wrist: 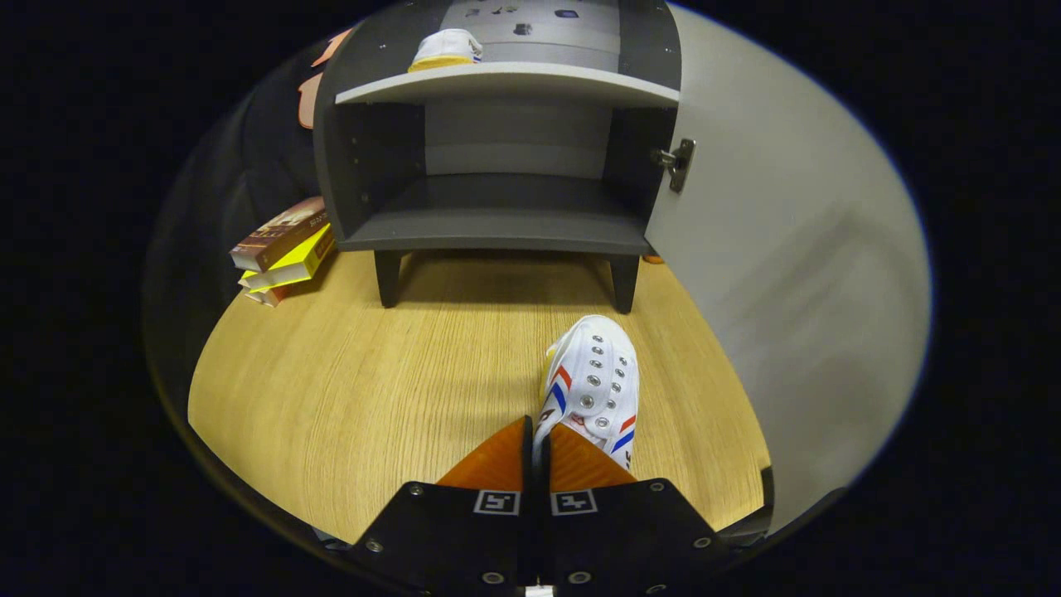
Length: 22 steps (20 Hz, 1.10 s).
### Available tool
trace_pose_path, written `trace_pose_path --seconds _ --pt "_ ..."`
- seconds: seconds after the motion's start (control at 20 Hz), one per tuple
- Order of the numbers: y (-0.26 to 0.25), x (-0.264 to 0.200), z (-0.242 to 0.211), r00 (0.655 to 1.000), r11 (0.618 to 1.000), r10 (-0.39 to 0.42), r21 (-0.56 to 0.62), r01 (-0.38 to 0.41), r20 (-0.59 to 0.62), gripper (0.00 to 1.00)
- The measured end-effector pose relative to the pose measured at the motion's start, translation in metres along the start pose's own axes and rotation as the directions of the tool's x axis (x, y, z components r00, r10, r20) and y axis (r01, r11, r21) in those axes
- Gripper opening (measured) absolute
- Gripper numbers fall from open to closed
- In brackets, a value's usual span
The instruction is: Open the shoe cabinet door, grab the shoes and put them into the shoe cabinet, then close the shoe cabinet door.
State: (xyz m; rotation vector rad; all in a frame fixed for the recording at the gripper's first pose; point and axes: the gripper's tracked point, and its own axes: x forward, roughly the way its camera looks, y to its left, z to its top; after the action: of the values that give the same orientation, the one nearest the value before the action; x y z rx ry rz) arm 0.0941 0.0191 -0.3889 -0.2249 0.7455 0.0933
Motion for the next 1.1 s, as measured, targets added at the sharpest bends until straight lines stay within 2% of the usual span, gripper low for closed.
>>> trace_pose_path --seconds 0.35,0.7,0.85,1.1 --pt "-0.016 -0.077 0.086 0.99 1.0 0.005 -0.031 -0.001 0.141 0.0" --pt "-0.014 -0.15 0.192 0.957 0.999 0.017 -0.046 -0.004 0.29 0.0" --pt "-0.008 -0.164 0.238 0.938 0.998 0.026 -0.061 -0.006 0.345 0.0" --pt "-0.01 -0.157 0.304 0.918 0.994 -0.002 -0.098 0.044 0.396 0.0"
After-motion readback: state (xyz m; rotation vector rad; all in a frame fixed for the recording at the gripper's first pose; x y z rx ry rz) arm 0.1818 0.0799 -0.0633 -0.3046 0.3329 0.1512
